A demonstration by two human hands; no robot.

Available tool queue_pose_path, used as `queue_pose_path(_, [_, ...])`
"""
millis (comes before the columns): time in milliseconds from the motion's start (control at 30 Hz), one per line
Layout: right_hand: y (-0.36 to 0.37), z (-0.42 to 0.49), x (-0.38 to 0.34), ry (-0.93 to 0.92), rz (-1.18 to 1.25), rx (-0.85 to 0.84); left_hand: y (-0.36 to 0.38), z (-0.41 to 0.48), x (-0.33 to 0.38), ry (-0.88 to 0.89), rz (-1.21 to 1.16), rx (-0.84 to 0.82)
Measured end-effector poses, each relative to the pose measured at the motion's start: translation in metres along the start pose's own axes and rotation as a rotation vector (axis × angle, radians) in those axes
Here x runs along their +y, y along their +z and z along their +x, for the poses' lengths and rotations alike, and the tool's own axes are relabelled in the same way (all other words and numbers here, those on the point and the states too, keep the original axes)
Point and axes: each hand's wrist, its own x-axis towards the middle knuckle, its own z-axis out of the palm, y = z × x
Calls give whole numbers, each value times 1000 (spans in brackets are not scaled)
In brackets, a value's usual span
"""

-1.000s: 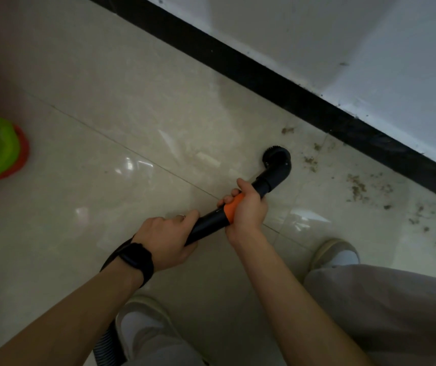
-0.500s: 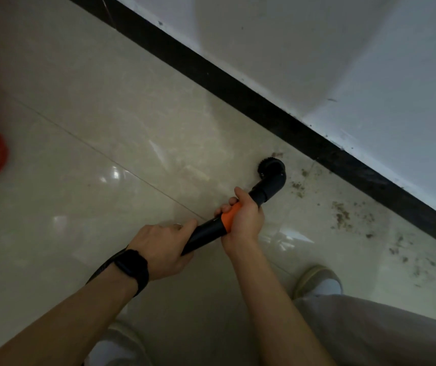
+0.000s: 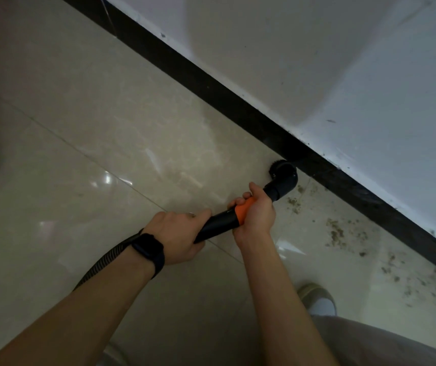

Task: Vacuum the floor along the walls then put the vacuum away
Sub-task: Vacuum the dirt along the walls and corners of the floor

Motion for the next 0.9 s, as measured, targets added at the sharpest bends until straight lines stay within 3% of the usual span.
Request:
queue_pose_path(500, [66,-7,25,35,-72,-120,-16,-14,-53,-165,-80,178])
queue_pose_path(900, [-10,-75,109,91,-33,94,17,-121,-65,-49,-3,-75])
